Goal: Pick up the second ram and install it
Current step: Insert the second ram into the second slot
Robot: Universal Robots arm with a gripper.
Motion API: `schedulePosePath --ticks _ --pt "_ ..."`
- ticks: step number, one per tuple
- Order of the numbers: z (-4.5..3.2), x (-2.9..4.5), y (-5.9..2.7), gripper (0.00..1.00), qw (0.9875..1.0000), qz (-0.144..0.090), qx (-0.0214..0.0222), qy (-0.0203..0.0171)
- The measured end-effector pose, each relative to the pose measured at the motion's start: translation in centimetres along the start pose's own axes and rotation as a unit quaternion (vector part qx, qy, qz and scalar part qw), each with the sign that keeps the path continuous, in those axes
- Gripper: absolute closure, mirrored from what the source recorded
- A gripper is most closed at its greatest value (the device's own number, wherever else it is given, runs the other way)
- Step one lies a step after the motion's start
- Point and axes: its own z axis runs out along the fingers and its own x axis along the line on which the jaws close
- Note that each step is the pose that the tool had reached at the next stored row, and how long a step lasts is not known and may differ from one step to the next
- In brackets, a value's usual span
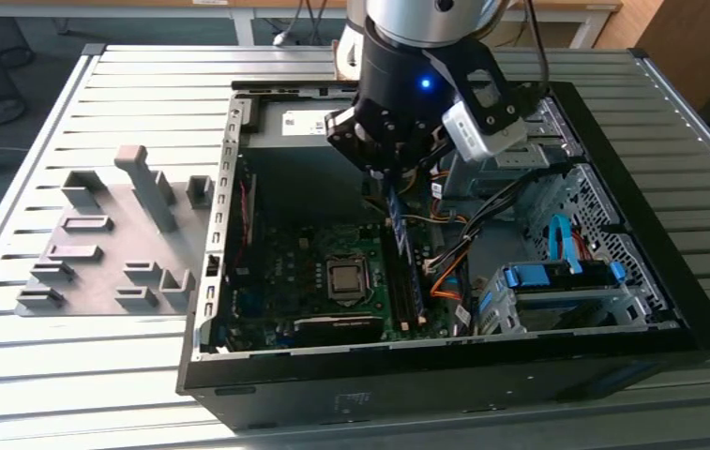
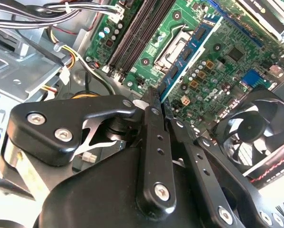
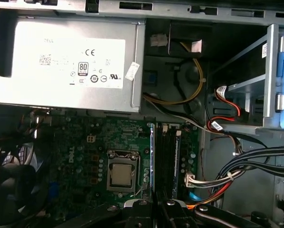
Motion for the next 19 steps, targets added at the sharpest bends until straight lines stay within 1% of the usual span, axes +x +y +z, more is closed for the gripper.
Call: schedulePosePath --ticks 5,8,10,13,16,19 --pt "0.89 -0.01 -0.02 0.86 1.0 0.0 0.0 0.0009" --pt "1.42 -0.04 -0.12 0.86 1.0 0.0 -0.0001 0.0021" --pt "1.58 -0.03 -0.36 0.86 1.0 0.0 -0.0001 0.0023" --pt "1.93 -0.04 -0.44 0.86 1.0 0.006 -0.0002 0.0022" --pt "2.45 -0.26 -0.5 0.86 1.0 0.008 -0.0002 0.0022" --pt "2.8 -0.49 -0.54 0.86 0.9999 0.011 -0.0003 0.0021"
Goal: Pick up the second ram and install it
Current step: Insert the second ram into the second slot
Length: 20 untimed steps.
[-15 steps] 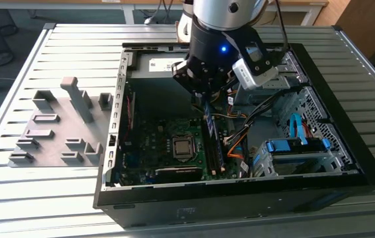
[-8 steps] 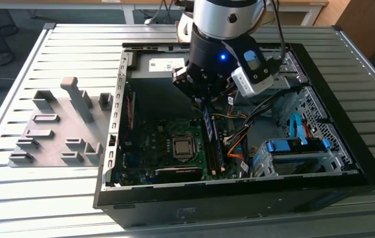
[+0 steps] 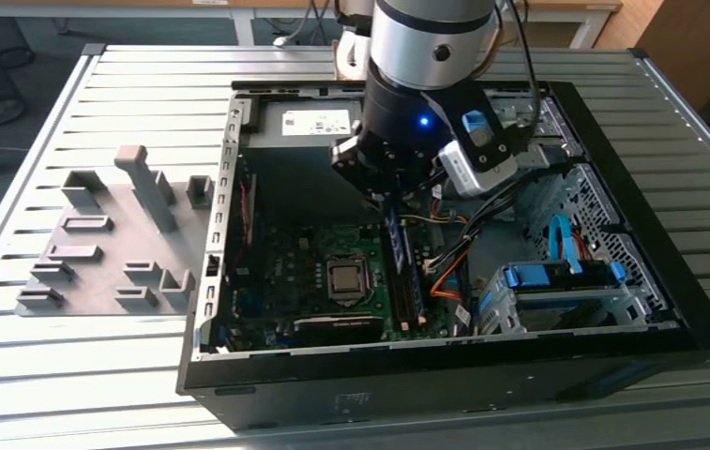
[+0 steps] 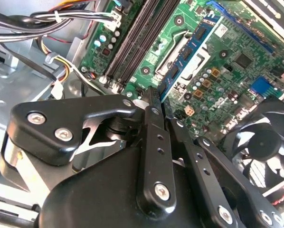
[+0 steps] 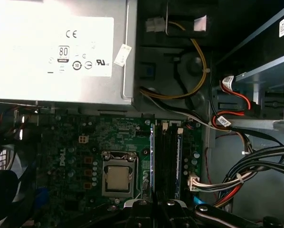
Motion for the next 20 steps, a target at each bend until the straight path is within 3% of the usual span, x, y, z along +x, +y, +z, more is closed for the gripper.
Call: schedulePosePath --ticks 6,20 --pt "0.41 -0.62 -0.04 0.86 1.0 0.004 0.0 -0.0001" --pt "0.75 -0.65 -0.05 0.86 1.0 0.005 0.0004 -0.0001"
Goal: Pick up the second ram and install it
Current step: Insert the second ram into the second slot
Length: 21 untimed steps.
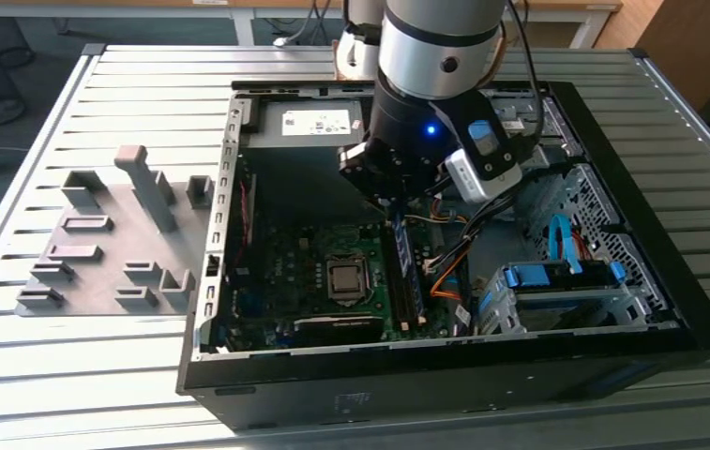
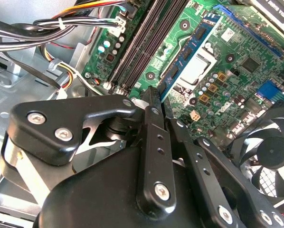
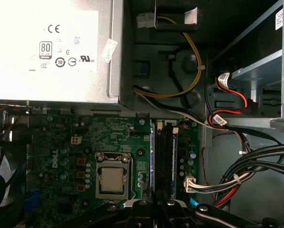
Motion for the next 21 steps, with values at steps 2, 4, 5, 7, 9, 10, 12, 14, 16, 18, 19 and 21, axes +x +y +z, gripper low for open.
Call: schedulePosePath --ticks 2,4,5,7,9,10,12,14,16,18,19,21 --pt "0.08 0.0 0.0 0.86 1.0 0.0 0.0 0.0" --pt "0.12 0.0 0.0 0.86 1.0 0.0 0.0 0.0" --pt "0.12 0.0 0.0 0.86 1.0 0.0 0.0 0.0" --pt "0.12 0.0 0.0 0.86 1.0 0.0 0.0 0.0" --pt "0.12 0.0 0.0 0.86 1.0 0.0 0.0 0.0" --pt "0.12 0.0 0.0 0.86 1.0 0.0 0.0 0.0" --pt "0.13 0.0 0.0 0.86 1.0 0.0 0.0 0.0" --pt "0.17 -0.12 0.0 0.86 1.0 0.0 -0.0001 0.0" --pt "0.25 -0.37 -0.01 0.86 1.0 0.0 -0.0001 0.0" --pt "0.4 -0.55 -0.02 0.86 1.0 0.0 0.0 0.0" --pt "0.5 -0.55 -0.02 0.86 1.0 0.001 -0.0001 -0.0001" --pt "0.75 -0.57 -0.05 0.86 1.0 0.001 0.0 0.0"
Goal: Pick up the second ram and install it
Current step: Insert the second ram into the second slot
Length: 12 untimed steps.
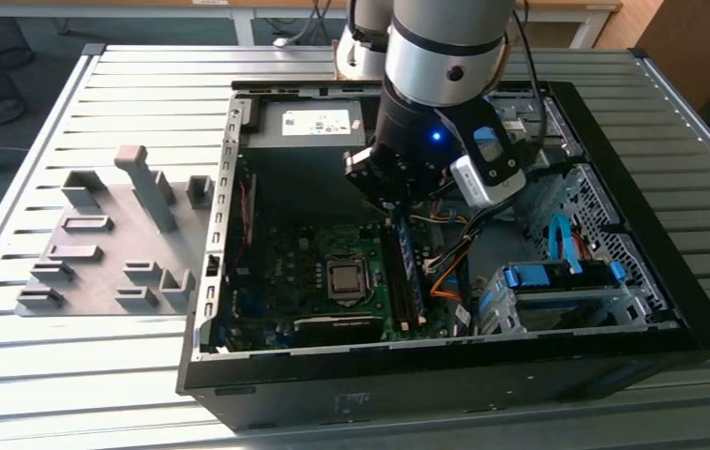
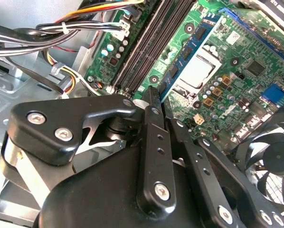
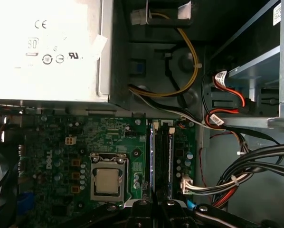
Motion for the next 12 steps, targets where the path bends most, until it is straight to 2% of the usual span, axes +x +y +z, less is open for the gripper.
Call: schedulePosePath --ticks 5,12 --pt "0.88 -0.02 -0.16 0.86 1.0 0.004 0.0 -0.0001" --pt "1.61 -0.03 -0.44 0.86 1.0 0.005 0.0002 0.0002"
